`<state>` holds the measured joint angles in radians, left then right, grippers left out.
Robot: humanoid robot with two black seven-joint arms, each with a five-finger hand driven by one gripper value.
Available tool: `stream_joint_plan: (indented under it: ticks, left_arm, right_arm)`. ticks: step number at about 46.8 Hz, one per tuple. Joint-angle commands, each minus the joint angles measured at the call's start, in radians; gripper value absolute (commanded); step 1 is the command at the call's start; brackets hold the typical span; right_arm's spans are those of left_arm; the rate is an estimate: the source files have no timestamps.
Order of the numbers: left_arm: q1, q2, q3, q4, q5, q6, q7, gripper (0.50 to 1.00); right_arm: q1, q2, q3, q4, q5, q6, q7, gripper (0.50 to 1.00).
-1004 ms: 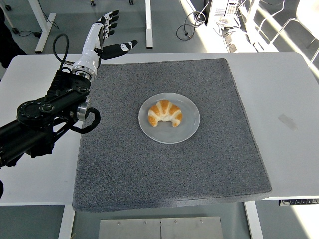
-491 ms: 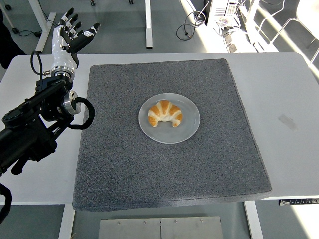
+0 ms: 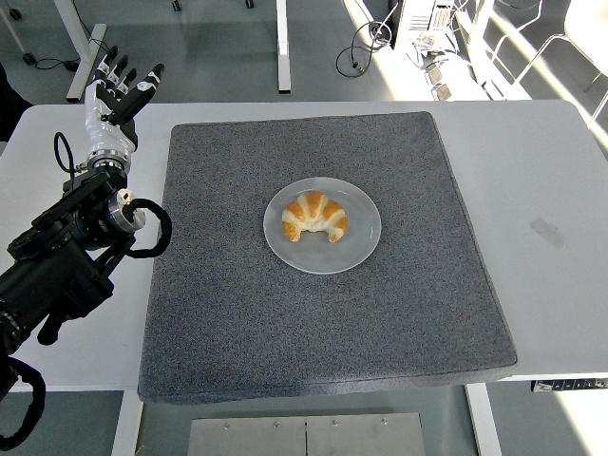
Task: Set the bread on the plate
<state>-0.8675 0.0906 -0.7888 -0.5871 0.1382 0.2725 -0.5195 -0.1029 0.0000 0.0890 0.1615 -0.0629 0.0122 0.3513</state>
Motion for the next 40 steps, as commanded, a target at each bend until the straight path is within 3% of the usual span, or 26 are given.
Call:
stream_joint_plan:
  ticks: [1,13,28,40]
  left_arm:
    - [-0.002,0.001,-0.001,0.001,0.0,-0.003,-0.001,0.892]
    - [-0.01,-0.002,-0.003,0.001,-0.019,-0.016,-0.001,0.892]
    - [-0.007,-0.002,-0.064,0.007,-0.103,-0.114,-0.001,0.89]
    - [-0.01,-0.046,-0.092,0.107,-0.149,-0.222,0.001,0.893]
  right_arm:
    - [0.0,0.0,0.0,0.0,0.0,0.0,0.0,1.0]
    - [0.0,0.0,0.0,0.0,0.0,0.0,0.0,1.0]
    - [0.002,0.0,0.001,0.004,0.0,0.005,0.0,1.0]
    - [0.003,0.0,0.001,0.001,0.0,0.002,0.0,1.0]
